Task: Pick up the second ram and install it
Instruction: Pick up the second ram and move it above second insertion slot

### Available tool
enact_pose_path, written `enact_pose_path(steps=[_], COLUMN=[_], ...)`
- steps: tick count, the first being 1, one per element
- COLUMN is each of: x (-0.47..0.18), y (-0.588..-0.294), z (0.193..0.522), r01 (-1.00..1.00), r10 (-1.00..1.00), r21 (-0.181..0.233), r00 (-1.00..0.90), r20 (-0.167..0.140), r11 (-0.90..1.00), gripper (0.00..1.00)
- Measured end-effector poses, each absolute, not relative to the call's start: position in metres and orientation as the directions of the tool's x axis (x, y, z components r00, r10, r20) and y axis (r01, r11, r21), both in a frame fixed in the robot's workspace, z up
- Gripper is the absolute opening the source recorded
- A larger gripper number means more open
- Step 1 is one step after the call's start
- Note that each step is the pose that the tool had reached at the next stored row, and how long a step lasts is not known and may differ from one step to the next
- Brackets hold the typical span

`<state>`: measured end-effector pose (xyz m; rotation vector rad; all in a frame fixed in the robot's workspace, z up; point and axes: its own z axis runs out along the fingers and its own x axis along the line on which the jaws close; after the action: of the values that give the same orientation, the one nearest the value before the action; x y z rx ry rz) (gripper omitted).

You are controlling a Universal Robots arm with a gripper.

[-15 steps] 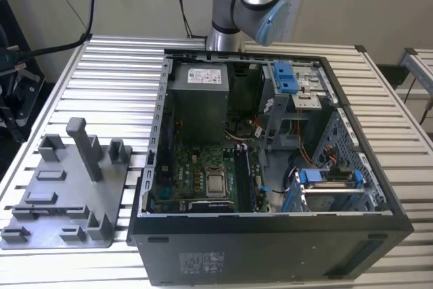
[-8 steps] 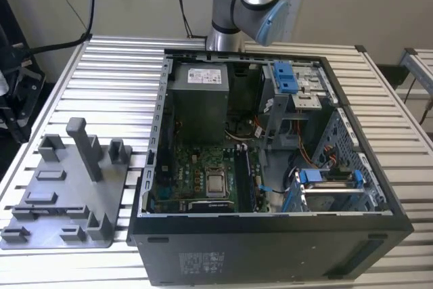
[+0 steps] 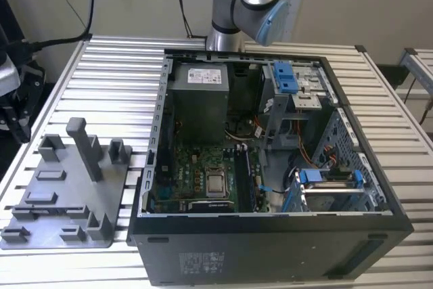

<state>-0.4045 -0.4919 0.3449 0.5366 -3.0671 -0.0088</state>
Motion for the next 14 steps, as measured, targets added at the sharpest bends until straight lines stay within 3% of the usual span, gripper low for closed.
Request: enact_pose_path(steps=[14], x=[-0.4047], y=[-0.492], z=[0.3432], r01=[-0.539], r10=[-0.539], r21=[0.024], r00=[-0.842], r20=[0.02], r11=[0.842], gripper=[0.11])
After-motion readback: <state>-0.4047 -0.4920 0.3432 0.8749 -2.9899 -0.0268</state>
